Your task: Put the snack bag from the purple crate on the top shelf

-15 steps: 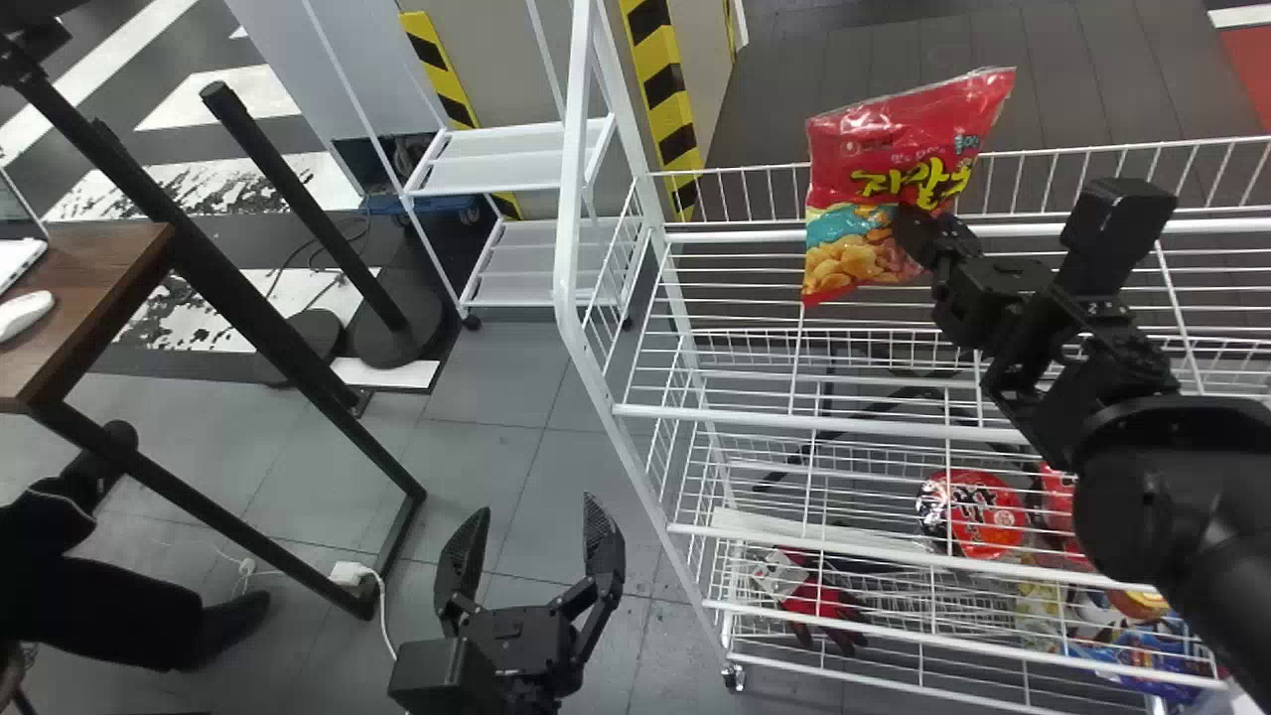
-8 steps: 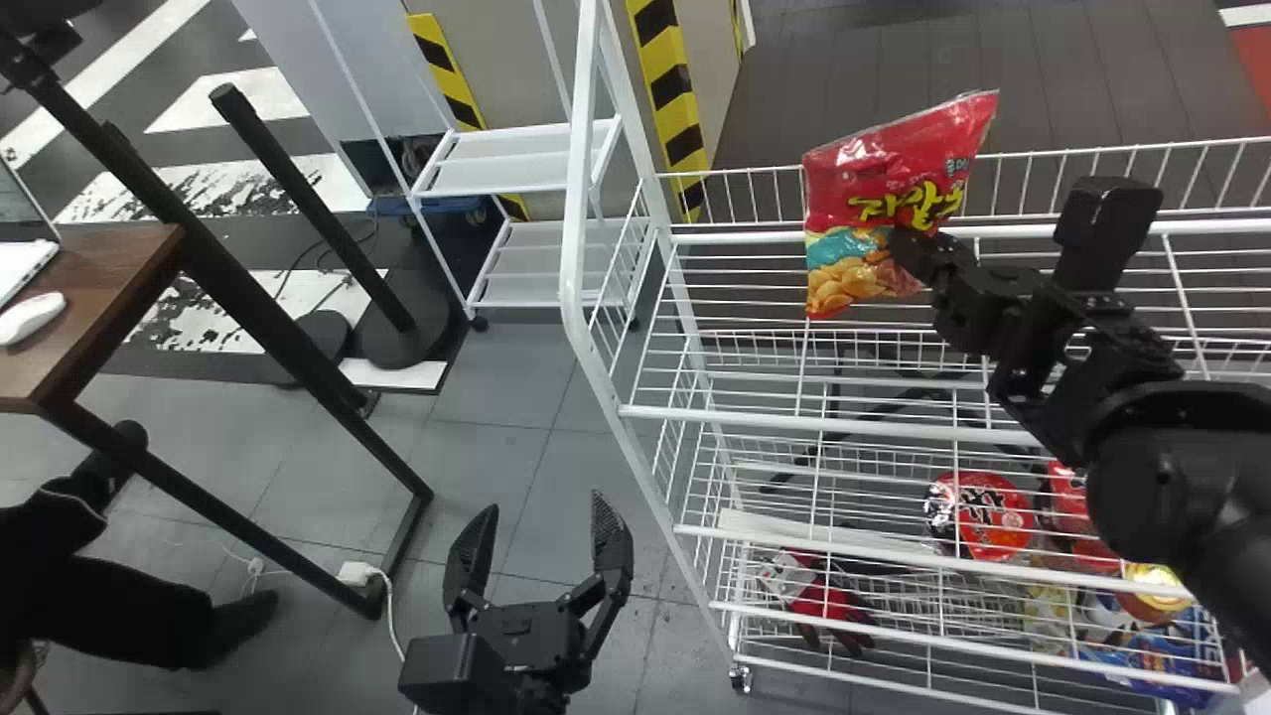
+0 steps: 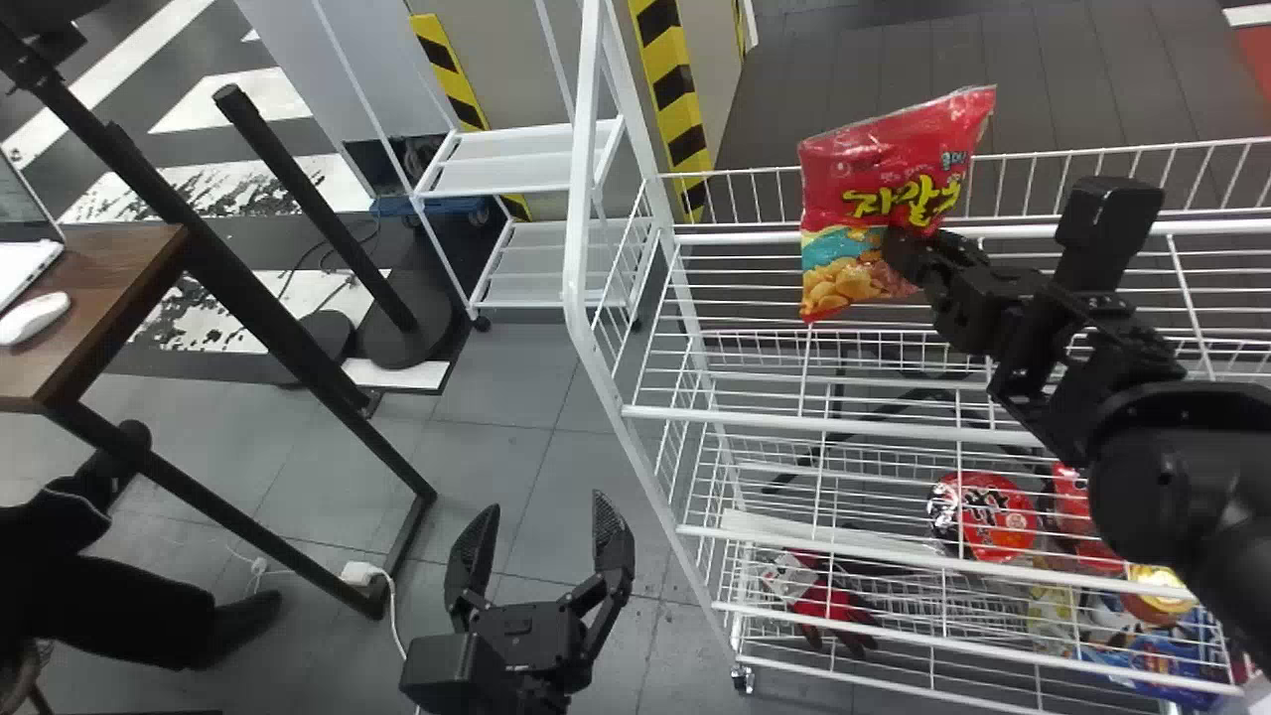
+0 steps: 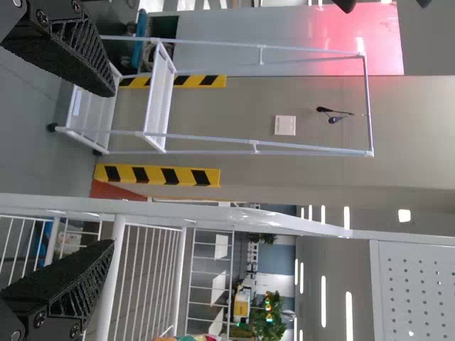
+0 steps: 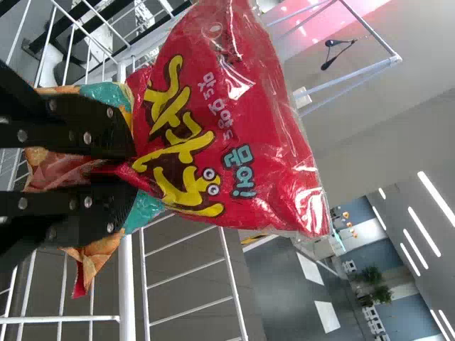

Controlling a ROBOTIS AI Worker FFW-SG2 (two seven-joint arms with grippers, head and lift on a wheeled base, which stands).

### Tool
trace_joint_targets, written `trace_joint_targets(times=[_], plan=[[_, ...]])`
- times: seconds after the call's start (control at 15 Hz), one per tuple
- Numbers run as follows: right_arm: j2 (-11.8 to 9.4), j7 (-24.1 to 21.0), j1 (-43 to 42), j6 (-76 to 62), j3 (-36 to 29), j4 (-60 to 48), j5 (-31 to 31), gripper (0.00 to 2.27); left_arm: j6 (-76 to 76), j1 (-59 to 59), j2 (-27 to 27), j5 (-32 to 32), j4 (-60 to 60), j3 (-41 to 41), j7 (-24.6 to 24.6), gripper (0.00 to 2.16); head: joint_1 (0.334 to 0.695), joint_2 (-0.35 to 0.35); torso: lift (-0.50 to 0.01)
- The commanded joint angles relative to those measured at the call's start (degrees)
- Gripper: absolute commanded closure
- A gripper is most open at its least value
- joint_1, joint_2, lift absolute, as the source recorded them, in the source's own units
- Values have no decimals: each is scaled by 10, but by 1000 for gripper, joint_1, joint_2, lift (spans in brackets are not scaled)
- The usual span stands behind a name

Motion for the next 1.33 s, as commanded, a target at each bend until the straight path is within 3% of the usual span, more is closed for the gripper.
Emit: trace_joint_targets(times=[0.0, 0.6, 1.07, 1.27], plan=[[1, 0, 0, 0, 1, -1, 0, 76, 0, 1, 0, 1, 0, 0, 0, 56, 695, 344, -1], [1, -11, 41, 21, -7, -74, 9, 76, -4, 5, 0, 0, -10, 0, -1, 56, 695, 349, -1], [1, -38, 168, 169, -57, -314, 33, 80, -9, 13, 5, -3, -28, -8, 11, 56, 695, 350, -1], [-53, -39, 246, 191, -107, -415, 27, 83, -26, 16, 9, -6, -30, -25, 33, 66, 695, 350, -1]])
